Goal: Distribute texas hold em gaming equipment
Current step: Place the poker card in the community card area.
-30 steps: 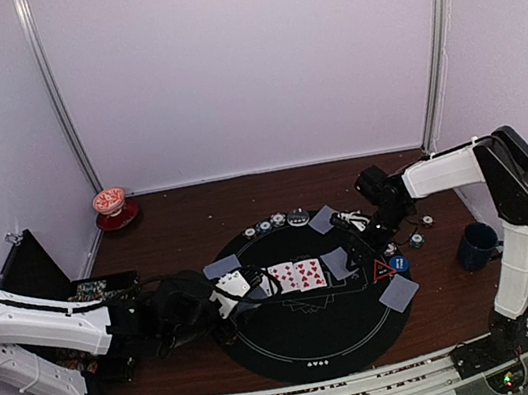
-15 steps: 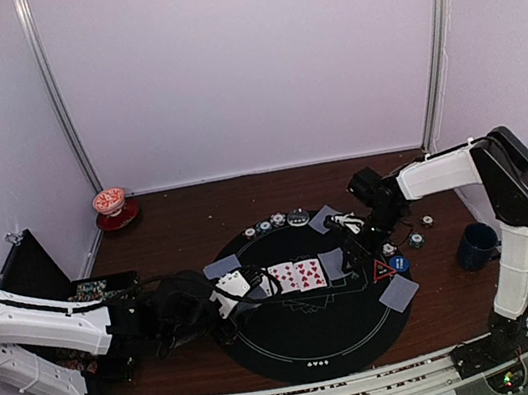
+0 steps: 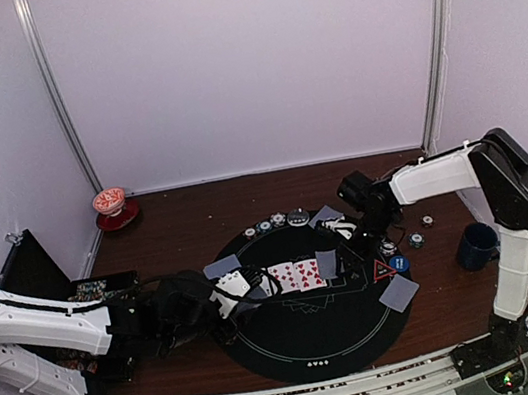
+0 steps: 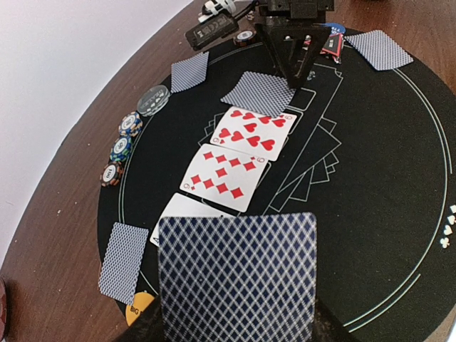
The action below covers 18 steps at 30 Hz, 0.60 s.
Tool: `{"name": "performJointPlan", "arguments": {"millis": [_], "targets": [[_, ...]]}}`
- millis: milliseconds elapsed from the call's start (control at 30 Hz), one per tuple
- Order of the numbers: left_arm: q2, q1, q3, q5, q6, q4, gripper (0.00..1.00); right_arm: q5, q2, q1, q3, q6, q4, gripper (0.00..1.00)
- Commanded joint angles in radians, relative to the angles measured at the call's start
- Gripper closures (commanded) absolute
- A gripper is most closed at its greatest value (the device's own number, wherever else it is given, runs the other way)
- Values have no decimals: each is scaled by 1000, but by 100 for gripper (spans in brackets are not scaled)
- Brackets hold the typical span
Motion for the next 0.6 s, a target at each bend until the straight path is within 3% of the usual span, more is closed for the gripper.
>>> {"name": "performJointPlan", "arguments": {"millis": [0, 100, 267, 567], "targets": [[-2, -3, 31, -7, 1, 41, 46, 80, 0, 9, 17, 6, 14, 60], [-2, -3, 32, -7, 1, 39, 46, 141, -16, 9, 16, 13, 22, 58], [-7, -2, 32, -4, 1, 37, 46, 184, -106, 7, 21, -2, 13, 46], [-6, -3, 34, 4, 3, 38, 46, 71, -266, 10, 88, -39, -4, 23]]}}
